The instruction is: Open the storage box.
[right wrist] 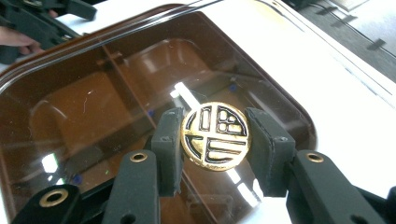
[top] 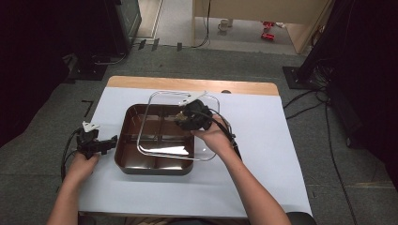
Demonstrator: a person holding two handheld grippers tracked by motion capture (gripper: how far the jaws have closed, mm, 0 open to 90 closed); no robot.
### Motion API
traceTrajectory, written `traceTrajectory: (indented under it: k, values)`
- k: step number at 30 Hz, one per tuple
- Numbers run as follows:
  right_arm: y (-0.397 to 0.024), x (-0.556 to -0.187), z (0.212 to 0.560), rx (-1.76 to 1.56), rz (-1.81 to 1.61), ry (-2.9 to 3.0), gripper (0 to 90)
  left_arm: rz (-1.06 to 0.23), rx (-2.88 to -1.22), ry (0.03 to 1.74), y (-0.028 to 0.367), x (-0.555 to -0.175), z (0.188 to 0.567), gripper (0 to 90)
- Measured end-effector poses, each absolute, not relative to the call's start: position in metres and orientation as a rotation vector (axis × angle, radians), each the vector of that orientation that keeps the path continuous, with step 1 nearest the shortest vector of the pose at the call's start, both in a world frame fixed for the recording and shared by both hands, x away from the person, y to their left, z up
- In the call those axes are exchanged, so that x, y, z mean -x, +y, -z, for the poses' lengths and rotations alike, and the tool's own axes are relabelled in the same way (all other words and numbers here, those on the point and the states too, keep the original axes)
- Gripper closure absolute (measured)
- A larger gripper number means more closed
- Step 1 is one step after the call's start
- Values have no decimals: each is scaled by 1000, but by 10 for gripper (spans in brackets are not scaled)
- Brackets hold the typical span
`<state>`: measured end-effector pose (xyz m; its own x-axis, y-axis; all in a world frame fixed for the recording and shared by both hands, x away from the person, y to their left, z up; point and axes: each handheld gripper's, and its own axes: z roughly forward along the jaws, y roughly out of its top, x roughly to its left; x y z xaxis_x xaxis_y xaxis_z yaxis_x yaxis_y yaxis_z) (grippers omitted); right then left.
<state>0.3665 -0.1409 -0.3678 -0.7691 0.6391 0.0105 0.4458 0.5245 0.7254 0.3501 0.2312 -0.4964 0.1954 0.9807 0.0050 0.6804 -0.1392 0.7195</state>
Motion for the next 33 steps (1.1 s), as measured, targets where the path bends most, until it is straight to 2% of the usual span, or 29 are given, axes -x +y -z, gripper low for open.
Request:
traceTrajectory:
  k: [18, 33]
  values:
    - [-230, -375, 378, -1119, -1053, 2395, 588, -663, -1892, 1546, 231, -350, 496, 121]
    - [-300, -391, 414, -1337, -953, 2270, 588, -663, -1891, 1547, 231, -350, 496, 121]
